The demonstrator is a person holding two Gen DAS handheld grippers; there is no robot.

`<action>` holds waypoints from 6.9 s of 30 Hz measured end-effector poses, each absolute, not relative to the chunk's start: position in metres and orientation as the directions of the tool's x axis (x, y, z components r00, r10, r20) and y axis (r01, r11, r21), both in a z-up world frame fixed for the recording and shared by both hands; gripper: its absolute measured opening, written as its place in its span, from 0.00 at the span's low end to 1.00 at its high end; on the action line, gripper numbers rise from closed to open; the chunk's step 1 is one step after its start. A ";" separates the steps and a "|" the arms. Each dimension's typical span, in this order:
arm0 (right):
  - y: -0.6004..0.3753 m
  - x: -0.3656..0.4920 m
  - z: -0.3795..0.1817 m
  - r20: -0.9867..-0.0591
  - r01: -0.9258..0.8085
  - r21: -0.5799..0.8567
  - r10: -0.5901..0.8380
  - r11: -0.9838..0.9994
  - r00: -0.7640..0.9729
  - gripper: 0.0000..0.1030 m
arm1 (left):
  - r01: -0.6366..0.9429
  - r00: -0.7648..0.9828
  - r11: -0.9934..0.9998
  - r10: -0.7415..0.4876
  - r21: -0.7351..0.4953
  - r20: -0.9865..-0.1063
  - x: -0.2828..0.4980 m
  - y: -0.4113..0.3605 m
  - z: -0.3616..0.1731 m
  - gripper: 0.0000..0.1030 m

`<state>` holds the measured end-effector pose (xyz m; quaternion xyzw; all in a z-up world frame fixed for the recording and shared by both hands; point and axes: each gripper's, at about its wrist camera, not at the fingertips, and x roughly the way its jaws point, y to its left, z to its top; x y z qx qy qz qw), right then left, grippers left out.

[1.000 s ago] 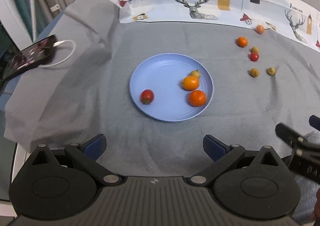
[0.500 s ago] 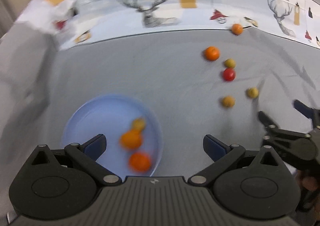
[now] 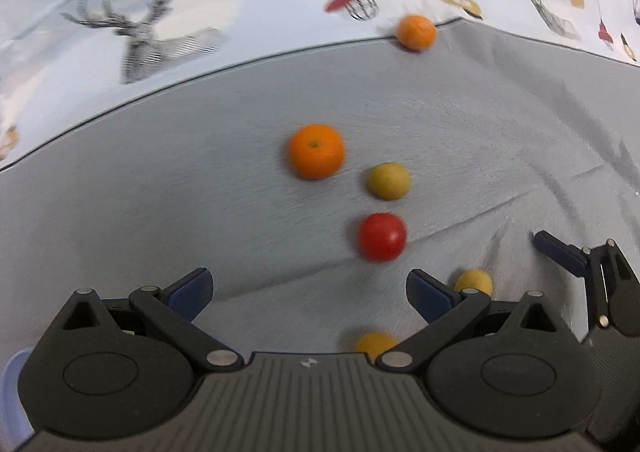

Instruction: Organize fruits

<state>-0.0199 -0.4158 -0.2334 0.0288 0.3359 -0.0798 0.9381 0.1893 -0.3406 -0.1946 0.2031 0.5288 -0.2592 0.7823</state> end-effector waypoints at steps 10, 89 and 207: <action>-0.402 -0.020 -0.228 -0.598 0.060 -0.051 -0.079 0.997 0.798 0.34 | 0.667 0.269 0.745 -0.237 0.003 -0.933 0.205 -0.374 -0.211 0.34; -0.103 -0.198 -0.011 -0.572 -0.121 0.103 0.159 0.987 0.805 0.27 | 0.384 0.578 0.918 -0.320 -0.095 -0.751 -0.073 0.064 0.007 0.31; -0.122 -0.224 -0.005 -0.533 0.028 0.108 0.034 0.994 0.845 0.94 | 0.281 0.636 0.959 -0.155 0.040 -0.756 -0.100 0.043 0.011 1.00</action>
